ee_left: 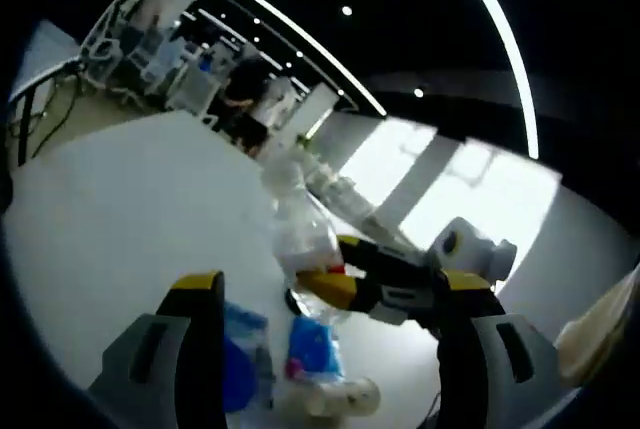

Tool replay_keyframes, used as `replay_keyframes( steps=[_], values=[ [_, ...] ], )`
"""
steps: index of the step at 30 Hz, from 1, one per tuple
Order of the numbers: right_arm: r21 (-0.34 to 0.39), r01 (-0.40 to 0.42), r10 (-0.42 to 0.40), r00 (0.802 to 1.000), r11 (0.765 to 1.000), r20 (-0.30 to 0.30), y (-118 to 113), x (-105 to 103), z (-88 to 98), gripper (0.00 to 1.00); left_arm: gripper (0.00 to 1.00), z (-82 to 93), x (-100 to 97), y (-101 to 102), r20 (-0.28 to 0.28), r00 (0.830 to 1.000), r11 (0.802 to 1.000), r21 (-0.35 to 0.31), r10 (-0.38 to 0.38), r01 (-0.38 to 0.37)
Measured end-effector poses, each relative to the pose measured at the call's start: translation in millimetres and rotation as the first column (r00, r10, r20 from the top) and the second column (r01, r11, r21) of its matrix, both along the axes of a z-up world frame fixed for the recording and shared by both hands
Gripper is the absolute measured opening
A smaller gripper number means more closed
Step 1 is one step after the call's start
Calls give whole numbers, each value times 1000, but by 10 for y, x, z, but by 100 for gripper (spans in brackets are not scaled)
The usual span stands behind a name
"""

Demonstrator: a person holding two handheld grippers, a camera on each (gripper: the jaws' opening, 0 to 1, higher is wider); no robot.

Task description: Arrange the tabletop items into an orderly group along one side of the table until the central work area is clear of visible clutter.

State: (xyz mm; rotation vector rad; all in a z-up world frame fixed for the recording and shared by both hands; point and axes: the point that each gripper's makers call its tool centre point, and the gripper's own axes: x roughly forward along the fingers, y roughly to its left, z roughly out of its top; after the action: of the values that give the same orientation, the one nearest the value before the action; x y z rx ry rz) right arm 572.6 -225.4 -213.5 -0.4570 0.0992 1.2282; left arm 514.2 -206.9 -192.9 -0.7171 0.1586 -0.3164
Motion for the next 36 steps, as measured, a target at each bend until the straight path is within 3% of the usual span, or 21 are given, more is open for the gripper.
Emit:
replay_keyframes(
  steps=[11, 15, 24, 29, 36],
  values=[
    [67, -45, 45, 999, 997, 1, 21, -296, 207, 33, 81, 38, 98, -72, 0, 1000, 1000, -26, -14, 14],
    [76, -44, 43, 999, 996, 10, 19, -347, 241, 33, 79, 23, 102, -107, -12, 999, 999, 12, -35, 35],
    [88, -26, 23, 999, 996, 32, -3, -415, 327, 34, 66, 74, 111, -150, 3, 999, 999, 4, -37, 37],
    [96, -18, 15, 999, 995, 41, 5, -437, 360, 34, 49, 114, 107, -181, 31, 998, 998, 18, -55, 54],
    [83, -32, 27, 998, 996, 51, 20, -486, 342, 34, 40, 124, 121, -177, 34, 998, 999, 4, -48, 48]
  ],
)
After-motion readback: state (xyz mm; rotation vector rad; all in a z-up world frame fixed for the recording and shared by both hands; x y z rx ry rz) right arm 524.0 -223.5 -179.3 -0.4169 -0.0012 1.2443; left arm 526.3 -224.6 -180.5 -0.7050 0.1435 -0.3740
